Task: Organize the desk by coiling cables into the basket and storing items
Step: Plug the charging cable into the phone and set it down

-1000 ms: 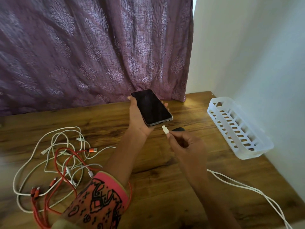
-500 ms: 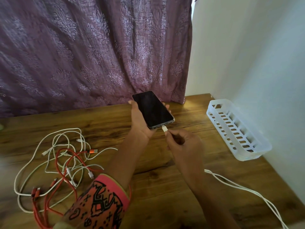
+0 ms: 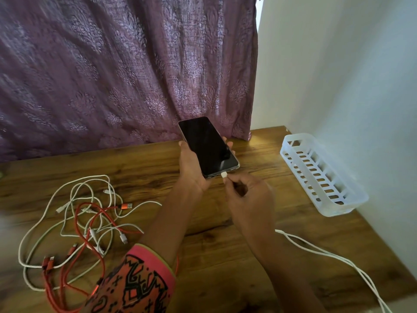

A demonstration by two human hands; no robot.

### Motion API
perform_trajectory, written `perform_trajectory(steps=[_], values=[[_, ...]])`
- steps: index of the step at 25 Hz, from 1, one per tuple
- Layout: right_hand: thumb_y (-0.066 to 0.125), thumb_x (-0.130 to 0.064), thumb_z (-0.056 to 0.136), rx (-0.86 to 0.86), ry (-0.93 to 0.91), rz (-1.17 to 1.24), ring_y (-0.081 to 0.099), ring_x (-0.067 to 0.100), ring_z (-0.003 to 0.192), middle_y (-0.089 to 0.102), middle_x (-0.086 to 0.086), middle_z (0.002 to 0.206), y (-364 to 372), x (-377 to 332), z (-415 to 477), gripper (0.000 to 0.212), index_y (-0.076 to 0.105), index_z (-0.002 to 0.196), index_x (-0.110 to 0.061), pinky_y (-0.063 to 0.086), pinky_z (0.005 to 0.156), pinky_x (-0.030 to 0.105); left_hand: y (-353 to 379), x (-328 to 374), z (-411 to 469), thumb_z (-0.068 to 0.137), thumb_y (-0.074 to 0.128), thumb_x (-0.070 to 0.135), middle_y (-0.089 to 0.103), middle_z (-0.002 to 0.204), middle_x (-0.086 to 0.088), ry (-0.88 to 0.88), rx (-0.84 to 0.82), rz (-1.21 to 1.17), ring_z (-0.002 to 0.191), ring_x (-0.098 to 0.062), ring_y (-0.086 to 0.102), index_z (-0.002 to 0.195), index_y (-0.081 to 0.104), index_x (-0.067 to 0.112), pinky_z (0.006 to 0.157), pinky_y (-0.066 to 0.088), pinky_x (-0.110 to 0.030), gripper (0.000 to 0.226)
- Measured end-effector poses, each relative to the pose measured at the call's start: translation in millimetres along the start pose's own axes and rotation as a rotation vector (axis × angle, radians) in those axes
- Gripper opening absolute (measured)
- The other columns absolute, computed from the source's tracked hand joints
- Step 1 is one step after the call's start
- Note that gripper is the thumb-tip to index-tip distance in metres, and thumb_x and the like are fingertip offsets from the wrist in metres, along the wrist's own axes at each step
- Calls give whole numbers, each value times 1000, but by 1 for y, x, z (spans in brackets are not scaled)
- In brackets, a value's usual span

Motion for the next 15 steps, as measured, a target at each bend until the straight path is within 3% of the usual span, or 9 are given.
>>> perform_trajectory(steps=[4, 7, 10, 13, 15], values=[[64, -20, 85, -26, 65, 68, 61, -1, 68, 63, -16, 69, 5, 11, -2, 6, 70, 85, -20, 47, 60, 9, -15, 1, 3, 90, 10, 65, 69, 100, -18, 30, 49, 46, 93, -33, 67, 120, 55, 12, 92, 48, -48, 76], [59, -32, 88, -59, 279, 157, 62, 0, 72, 64, -10, 72, 8, 41, 1, 11, 61, 81, -25, 50, 61, 13, -44, -12, 10, 81, 22, 75, 62, 119, -20, -23, 175, 172, 106, -37, 62, 129, 49, 21, 96, 45, -55, 78], [57, -20, 91, -122, 450, 252, 65, 15, 87, 66, 2, 90, 15, 75, 4, 10, 55, 100, -19, 53, 76, 30, -70, -30, 8, 80, 28, 75, 50, 136, -15, -91, 356, 308, 121, -34, 51, 138, 38, 23, 103, 38, -54, 78], [56, -2, 89, -232, 562, 363, 66, 17, 93, 68, 8, 101, 32, 105, -1, 27, 58, 115, -10, 56, 76, 24, -81, -42, -3, 91, 26, 62, 58, 120, -9, -118, 419, 374, 106, -27, 58, 124, 45, 12, 97, 43, -45, 63], [56, 3, 88, -230, 593, 341, 67, 17, 92, 69, 11, 103, 38, 123, -5, 27, 63, 113, -4, 56, 73, 22, -92, -46, -5, 94, 29, 54, 56, 126, -8, -113, 458, 450, 112, -27, 55, 125, 48, 14, 99, 42, -45, 54]])
Point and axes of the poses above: each hand's wrist, its own z-axis towards the middle knuckle, its own y-axis out of the palm, x = y × z, the point moved 8 cm from there along z, towards the middle knuckle
